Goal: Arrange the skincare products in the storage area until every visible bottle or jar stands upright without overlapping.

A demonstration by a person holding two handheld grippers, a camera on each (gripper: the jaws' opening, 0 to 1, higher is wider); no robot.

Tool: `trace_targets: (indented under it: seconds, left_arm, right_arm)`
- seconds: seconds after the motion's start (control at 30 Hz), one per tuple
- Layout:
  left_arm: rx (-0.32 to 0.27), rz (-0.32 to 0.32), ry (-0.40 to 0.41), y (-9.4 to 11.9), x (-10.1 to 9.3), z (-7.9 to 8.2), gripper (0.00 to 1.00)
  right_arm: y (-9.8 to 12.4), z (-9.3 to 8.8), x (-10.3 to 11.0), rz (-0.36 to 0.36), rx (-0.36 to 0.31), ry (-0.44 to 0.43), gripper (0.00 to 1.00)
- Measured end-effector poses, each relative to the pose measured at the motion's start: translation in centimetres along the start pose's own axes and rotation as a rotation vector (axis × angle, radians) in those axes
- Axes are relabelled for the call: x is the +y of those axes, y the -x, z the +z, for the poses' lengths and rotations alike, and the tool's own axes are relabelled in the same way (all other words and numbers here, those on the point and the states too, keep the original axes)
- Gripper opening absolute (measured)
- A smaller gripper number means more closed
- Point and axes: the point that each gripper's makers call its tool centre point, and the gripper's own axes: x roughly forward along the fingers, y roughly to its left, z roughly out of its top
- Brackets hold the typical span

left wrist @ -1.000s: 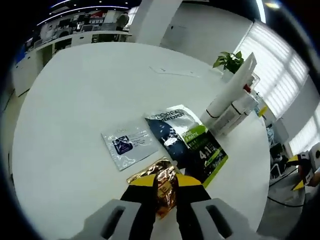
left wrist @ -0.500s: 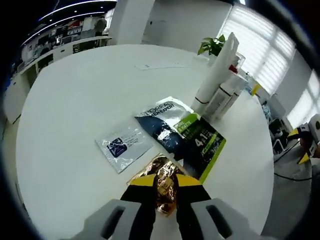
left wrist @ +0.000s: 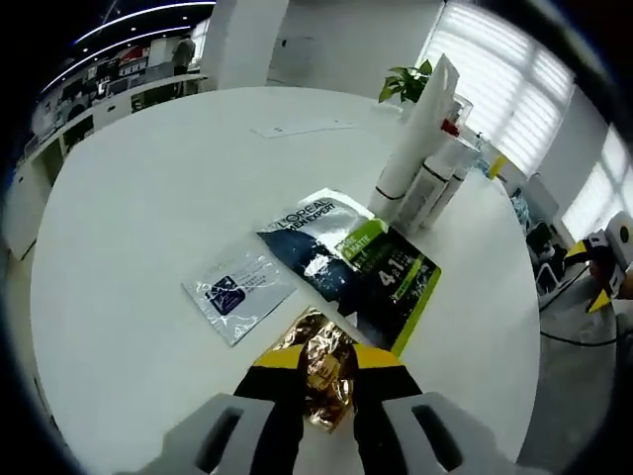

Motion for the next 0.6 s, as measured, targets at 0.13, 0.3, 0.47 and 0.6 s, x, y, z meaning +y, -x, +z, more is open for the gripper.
trace_targets:
  seconds: [0.13,0.3,0.47,0.6]
  left_arm:
    - [0.011,0.012,-0.015,0.1,0.0,-0.1,0.22]
    - [-0.023,-0.023,-0.022,0.7,-1.2,0.8,0.24]
    - [-0.077,-0.003,0.000,2.1,-1.7,1.8,0.25]
    - [-0.161,-0.008,0.011,4.1,-3.6,3.3,0.26]
  right_arm:
    - [0.0,0.1,0.1,0.000,-0.005,0.004,0.45]
    - [0.1,0.2,0.1,0.003,-0.012,0.003,0.45]
    - [0.2,0.5,0.3,0.011,-0.026,0.005,0.45]
    - [0.3,0.8,0.4,0.016,-0.043,0.005,0.45]
